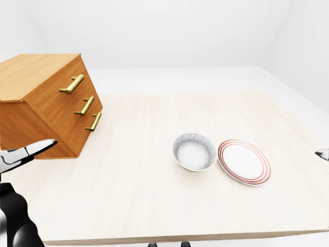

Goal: Put the bowl on top of the cabinet.

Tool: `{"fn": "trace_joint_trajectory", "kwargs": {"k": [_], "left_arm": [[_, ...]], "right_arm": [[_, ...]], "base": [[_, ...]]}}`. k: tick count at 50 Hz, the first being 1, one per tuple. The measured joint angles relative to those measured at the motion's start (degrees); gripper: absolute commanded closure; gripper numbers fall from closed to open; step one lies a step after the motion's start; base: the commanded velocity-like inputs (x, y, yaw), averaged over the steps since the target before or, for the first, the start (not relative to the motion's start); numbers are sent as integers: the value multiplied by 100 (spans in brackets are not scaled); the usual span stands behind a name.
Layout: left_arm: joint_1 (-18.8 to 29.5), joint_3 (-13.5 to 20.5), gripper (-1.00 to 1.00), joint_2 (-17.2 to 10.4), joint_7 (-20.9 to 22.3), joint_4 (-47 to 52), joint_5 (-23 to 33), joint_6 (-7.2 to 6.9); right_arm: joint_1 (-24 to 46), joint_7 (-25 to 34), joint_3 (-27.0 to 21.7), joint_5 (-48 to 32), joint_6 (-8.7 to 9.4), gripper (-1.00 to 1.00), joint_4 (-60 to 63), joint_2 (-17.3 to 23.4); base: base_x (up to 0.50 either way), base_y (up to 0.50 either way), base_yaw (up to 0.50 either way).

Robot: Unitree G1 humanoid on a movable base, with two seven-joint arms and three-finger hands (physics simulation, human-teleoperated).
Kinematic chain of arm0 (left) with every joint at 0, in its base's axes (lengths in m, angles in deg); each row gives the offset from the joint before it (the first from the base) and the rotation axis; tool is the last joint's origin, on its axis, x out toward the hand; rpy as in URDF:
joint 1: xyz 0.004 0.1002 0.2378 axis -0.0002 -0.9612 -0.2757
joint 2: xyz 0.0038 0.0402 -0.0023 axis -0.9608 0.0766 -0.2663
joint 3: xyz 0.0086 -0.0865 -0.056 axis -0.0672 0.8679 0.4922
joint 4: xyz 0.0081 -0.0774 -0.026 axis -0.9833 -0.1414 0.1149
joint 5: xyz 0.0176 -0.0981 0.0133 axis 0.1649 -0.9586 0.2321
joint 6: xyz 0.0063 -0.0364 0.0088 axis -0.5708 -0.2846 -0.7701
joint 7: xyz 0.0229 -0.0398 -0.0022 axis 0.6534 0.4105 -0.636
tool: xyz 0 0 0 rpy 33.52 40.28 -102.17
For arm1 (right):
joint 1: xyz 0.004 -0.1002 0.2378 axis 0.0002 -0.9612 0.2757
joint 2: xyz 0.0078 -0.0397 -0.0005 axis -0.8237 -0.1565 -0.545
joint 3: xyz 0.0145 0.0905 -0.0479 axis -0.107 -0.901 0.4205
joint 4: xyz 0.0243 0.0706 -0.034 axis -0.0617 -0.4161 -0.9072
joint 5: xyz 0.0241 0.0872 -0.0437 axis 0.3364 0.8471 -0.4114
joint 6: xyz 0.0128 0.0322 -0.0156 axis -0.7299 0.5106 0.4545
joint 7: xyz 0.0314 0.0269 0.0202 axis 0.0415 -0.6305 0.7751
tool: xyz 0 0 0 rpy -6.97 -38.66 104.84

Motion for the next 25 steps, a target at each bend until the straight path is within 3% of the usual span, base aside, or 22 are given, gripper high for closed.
{"fn": "trace_joint_trajectory", "kwargs": {"k": [6, 12, 25], "left_arm": [[36, 13, -100, -11, -7, -23, -3, 0], [14, 37, -100, -16, -11, -11, -7, 0], [-14, 41, -100, -4, -3, 5, -10, 0]], "right_arm": [[-22, 20, 14, -44, 0, -100, 2, -36], [-69, 54, 80, -171, 0, -100, 20, -98], [-123, 199, 200, -441, 0, -100, 65, -224]], "base": [[41, 0, 0], [0, 0, 0], [7, 47, 0]]}}
